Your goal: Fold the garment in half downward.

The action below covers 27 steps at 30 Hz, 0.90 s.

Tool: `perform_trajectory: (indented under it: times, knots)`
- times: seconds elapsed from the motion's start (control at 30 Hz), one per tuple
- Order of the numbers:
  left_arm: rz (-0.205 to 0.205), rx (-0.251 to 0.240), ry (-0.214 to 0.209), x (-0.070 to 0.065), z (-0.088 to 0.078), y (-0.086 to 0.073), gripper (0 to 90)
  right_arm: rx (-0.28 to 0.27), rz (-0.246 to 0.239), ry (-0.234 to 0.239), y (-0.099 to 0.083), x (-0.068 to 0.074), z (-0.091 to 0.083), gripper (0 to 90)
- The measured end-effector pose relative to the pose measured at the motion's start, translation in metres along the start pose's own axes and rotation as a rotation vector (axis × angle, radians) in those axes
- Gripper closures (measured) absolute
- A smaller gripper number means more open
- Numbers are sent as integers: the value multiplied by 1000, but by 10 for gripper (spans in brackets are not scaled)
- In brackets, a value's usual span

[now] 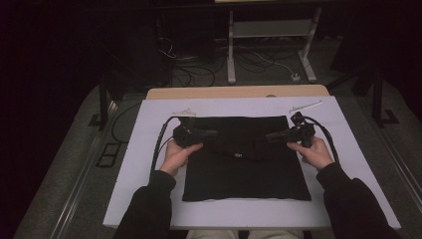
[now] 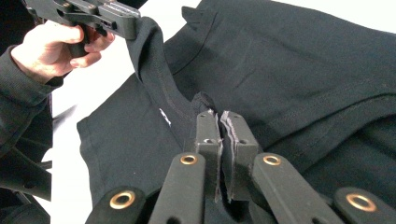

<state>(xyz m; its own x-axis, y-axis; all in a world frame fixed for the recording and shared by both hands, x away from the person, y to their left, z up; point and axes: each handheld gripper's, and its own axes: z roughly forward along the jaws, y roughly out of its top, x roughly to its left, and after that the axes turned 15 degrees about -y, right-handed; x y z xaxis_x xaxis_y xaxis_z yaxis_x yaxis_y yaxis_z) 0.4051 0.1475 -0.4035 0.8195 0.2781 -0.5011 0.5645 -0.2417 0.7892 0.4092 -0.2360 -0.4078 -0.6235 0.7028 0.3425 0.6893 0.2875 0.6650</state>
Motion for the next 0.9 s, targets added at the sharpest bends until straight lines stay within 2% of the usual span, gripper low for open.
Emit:
perform_trajectory:
  times: [0.17, 0.47, 0.6, 0.9]
  knots:
    - [16, 15, 2, -7, -2, -3, 829, 7, -11, -3, -5, 3, -2, 845]
    - [4, 44, -3, -13, 0, -16, 829, 7, -8, -4, -13, 10, -7, 847]
    - [15, 64, -4, -19, 2, -21, 829, 19, -11, -4, -18, 13, -7, 847]
    - [12, 85, -11, -28, -1, -30, 829, 28, -11, -3, -28, 20, -11, 847]
